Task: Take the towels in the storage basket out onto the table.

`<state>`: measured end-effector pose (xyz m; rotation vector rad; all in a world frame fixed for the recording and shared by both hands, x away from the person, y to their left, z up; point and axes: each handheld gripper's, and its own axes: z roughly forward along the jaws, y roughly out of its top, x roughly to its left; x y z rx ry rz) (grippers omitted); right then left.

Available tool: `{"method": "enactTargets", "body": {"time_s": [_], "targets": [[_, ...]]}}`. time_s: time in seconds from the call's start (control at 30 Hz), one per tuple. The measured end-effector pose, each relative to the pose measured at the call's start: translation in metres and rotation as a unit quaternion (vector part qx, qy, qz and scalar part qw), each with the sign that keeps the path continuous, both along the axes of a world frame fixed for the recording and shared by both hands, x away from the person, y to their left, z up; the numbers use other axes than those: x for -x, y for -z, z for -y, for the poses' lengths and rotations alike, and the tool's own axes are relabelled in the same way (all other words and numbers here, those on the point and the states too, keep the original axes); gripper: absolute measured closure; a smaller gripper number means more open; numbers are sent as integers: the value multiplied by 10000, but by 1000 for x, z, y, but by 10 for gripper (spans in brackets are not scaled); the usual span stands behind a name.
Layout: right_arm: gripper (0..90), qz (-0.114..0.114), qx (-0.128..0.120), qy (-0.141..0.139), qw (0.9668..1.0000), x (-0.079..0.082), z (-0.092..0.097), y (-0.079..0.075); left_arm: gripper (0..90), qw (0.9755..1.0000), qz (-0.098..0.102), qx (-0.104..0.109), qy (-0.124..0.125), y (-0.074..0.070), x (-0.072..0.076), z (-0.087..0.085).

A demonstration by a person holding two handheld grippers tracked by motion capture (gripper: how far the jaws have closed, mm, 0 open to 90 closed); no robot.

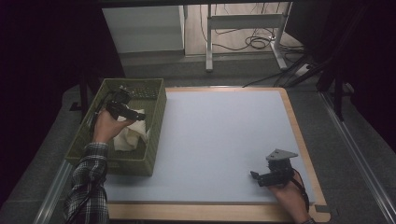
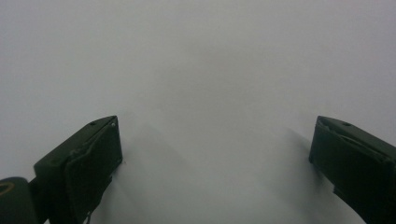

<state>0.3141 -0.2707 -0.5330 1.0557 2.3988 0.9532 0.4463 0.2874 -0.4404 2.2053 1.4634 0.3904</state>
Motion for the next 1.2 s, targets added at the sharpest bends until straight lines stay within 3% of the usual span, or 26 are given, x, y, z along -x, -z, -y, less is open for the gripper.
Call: {"method": "enactTargets", "body": {"time_s": [0.17, 0.23, 0.37, 0.4, 0.6, 0.63, 0.67, 0.77, 0.87, 0.9, 0.97, 1.0, 1.07, 1.13, 1.2], "targets": [[24, 1, -2, 2, 10000, 0, 0, 0, 19, 9996, -238, -72, -163, 17, -6, -13], [25, 0, -3, 2, 10000, 0, 0, 0, 19, 9986, -441, -153, -246, 29, -12, -19], [25, -1, -3, 3, 10000, 0, 0, 0, 18, 9972, -625, -262, -310, 40, -18, -22], [25, -1, -4, 1, 10000, 0, 0, 0, 17, 9953, -816, -381, -346, 47, -22, -23], [25, -2, -5, 2, 10000, 0, 0, 0, 18, 9911, -1154, -560, -368, 56, -32, -22], [24, -2, -6, 2, 10000, 0, 0, 0, 18, 9898, -1249, -559, -389, 60, -33, -22], [25, -1, -6, 2, 10000, 0, 0, 0, 19, 9866, -1480, -582, -372, 66, -36, -24], [25, 2, -2, 4, 10000, 0, 0, 0, 37, 9831, -1723, -488, -382, 75, -38, -27], [24, 1, -5, 2, 10000, 0, 0, 0, 68, 9827, -1785, -304, -386, 77, -38, -30], [24, 0, -6, 3, 10000, 0, 0, 0, 95, 9830, -1759, -290, -450, 75, -38, -31], [25, 1, -6, 2, 10000, 0, 0, 0, 332, 9838, -1714, -221, -484, 72, -37, -34], [24, 1, -5, 3, 10000, 0, 0, 0, 371, 9843, -1661, -237, -544, 71, -35, -36], [24, 2, -5, 3, 10000, 0, 0, 0, 488, 9835, -1674, -368, -574, 68, -33, -37], [24, 2, -4, 3, 10000, 0, 0, 0, 684, 9830, -1723, -378, -517, 66, -33, -36], [25, 2, -5, 2, 10000, 0, 0, 0, 768, 9822, -1750, -487, -475, 66, -32, -34]]}}
